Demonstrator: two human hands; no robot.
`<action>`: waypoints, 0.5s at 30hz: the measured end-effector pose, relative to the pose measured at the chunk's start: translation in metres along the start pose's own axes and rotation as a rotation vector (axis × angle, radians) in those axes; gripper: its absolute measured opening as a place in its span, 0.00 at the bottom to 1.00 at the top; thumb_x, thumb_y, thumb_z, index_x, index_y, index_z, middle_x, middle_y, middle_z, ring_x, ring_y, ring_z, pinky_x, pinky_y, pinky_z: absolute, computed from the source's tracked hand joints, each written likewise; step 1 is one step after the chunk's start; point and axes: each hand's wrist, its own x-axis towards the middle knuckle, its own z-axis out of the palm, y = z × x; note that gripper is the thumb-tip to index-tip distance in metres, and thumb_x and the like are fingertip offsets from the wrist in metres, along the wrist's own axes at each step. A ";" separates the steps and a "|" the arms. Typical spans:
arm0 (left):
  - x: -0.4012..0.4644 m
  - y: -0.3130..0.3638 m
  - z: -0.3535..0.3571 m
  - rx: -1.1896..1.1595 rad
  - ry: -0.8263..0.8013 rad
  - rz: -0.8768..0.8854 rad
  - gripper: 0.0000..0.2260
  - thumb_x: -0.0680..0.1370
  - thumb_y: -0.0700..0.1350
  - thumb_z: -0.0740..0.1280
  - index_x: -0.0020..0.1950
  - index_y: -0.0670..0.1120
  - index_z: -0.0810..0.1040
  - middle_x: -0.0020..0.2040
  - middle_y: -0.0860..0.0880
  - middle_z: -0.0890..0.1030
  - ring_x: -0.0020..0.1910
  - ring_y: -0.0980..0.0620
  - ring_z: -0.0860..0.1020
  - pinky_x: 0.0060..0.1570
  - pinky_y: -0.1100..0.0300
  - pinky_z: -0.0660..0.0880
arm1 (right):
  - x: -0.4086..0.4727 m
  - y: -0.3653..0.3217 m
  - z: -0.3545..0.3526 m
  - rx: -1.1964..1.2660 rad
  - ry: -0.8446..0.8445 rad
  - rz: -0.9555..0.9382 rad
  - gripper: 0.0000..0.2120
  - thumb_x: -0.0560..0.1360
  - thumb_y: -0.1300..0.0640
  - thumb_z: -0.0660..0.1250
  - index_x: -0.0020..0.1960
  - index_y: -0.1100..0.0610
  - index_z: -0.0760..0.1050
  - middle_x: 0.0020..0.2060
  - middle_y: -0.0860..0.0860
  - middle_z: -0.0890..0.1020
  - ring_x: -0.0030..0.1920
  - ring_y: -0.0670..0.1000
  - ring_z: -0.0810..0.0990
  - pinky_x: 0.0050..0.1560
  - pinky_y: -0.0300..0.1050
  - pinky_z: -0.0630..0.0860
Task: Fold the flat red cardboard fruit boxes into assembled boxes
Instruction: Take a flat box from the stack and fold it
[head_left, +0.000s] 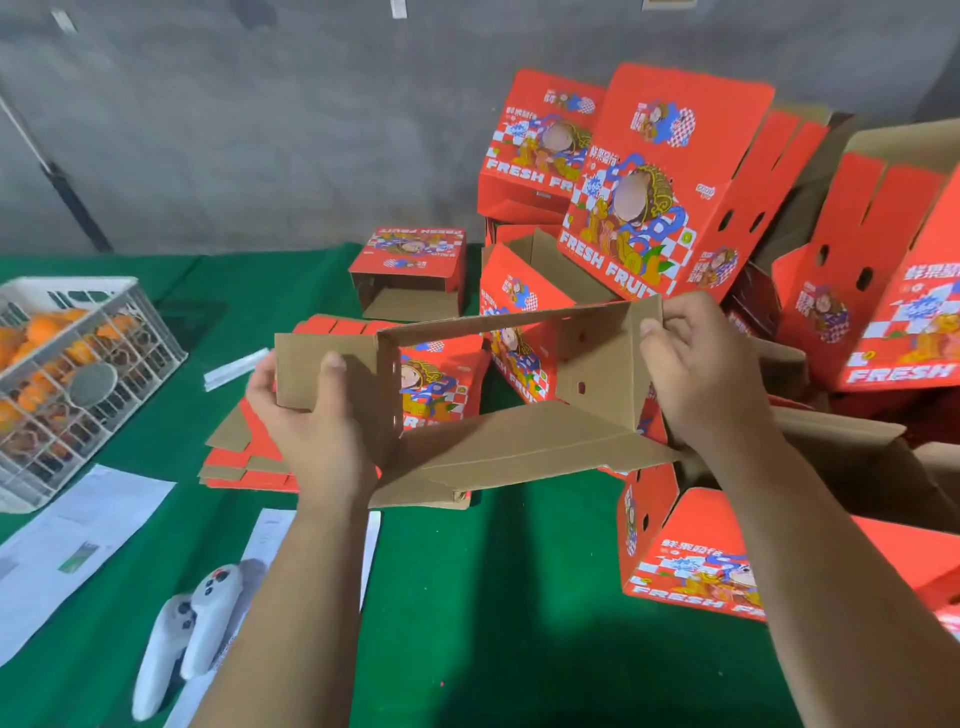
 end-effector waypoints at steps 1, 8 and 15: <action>0.001 0.002 -0.003 -0.061 -0.121 -0.075 0.18 0.78 0.44 0.71 0.67 0.57 0.74 0.53 0.52 0.83 0.48 0.54 0.81 0.52 0.54 0.80 | 0.001 -0.001 -0.001 -0.009 -0.003 -0.004 0.09 0.81 0.46 0.62 0.53 0.51 0.72 0.42 0.50 0.84 0.45 0.54 0.85 0.44 0.62 0.80; 0.007 0.021 -0.020 -0.032 -0.580 -0.079 0.26 0.79 0.38 0.63 0.74 0.59 0.76 0.71 0.54 0.80 0.59 0.53 0.83 0.51 0.55 0.82 | 0.018 -0.029 -0.022 -0.087 0.178 -0.079 0.10 0.80 0.48 0.61 0.46 0.54 0.74 0.33 0.40 0.79 0.35 0.42 0.75 0.36 0.42 0.68; 0.013 0.035 0.004 -0.090 -0.299 -0.191 0.22 0.78 0.30 0.61 0.59 0.55 0.83 0.55 0.53 0.85 0.50 0.55 0.83 0.49 0.60 0.79 | 0.032 -0.049 -0.031 -0.235 -0.074 -0.104 0.16 0.81 0.61 0.63 0.36 0.64 0.67 0.27 0.60 0.68 0.32 0.62 0.67 0.34 0.55 0.64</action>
